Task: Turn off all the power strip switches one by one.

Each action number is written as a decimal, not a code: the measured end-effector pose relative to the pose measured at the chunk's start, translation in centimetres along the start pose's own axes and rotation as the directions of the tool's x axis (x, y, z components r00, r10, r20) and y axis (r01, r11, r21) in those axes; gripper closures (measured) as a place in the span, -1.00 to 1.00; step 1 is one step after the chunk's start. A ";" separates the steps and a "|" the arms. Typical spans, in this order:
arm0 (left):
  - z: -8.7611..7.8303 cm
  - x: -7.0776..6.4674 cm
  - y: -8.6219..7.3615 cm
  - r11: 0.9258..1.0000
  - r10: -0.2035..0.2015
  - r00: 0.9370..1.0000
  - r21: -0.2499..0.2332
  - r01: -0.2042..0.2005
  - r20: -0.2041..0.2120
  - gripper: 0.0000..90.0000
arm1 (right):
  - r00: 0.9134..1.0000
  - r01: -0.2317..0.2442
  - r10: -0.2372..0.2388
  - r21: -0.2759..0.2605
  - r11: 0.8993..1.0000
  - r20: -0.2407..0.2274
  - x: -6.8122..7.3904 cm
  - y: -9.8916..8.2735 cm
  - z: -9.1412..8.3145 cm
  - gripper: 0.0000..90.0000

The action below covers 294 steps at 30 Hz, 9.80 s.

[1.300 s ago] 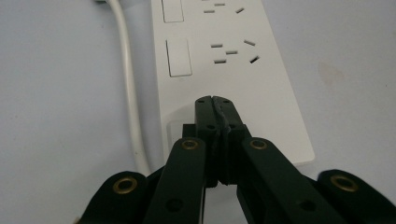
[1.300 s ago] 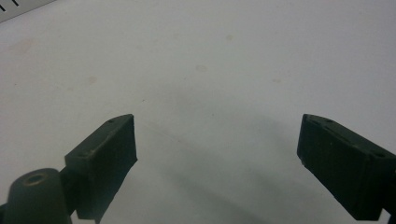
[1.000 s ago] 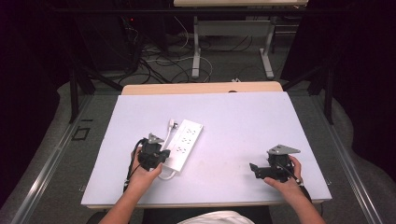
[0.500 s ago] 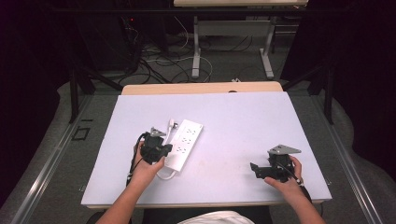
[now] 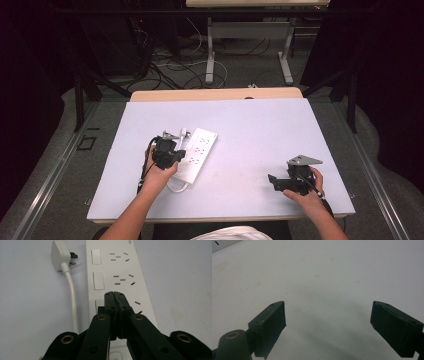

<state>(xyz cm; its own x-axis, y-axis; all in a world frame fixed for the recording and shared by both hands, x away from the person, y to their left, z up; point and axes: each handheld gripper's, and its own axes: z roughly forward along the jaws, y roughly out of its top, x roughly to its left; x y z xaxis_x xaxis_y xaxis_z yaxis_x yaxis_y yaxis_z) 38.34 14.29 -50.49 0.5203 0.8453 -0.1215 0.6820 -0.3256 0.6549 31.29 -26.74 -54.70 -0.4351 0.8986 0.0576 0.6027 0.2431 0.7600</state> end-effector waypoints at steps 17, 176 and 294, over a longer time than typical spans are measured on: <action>1.5 0.1 1.3 1.000 -0.027 1.000 0.012 0.027 -0.010 1.00 | 1.000 -0.002 0.002 0.001 1.000 0.000 0.0 0.0 0.0 -0.71; 6.4 0.6 5.7 0.984 -0.019 0.997 0.177 0.032 -0.074 1.00 | 1.000 0.002 -0.002 0.007 1.000 -0.008 -0.1 -0.1 0.1 -0.70; 9.4 0.7 9.6 0.978 -0.013 0.990 0.207 0.042 -0.140 1.00 | 1.000 -0.020 0.020 0.008 1.000 -0.009 -0.4 -0.2 0.1 -0.69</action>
<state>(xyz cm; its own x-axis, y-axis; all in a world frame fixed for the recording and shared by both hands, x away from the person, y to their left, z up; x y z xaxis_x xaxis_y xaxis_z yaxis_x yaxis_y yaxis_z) 50.07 7.80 -51.31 0.4340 0.9006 -0.0244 0.7948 -0.3701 0.4810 31.42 -27.07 -54.91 -0.4289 0.8999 0.0790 0.6164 0.2276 0.7538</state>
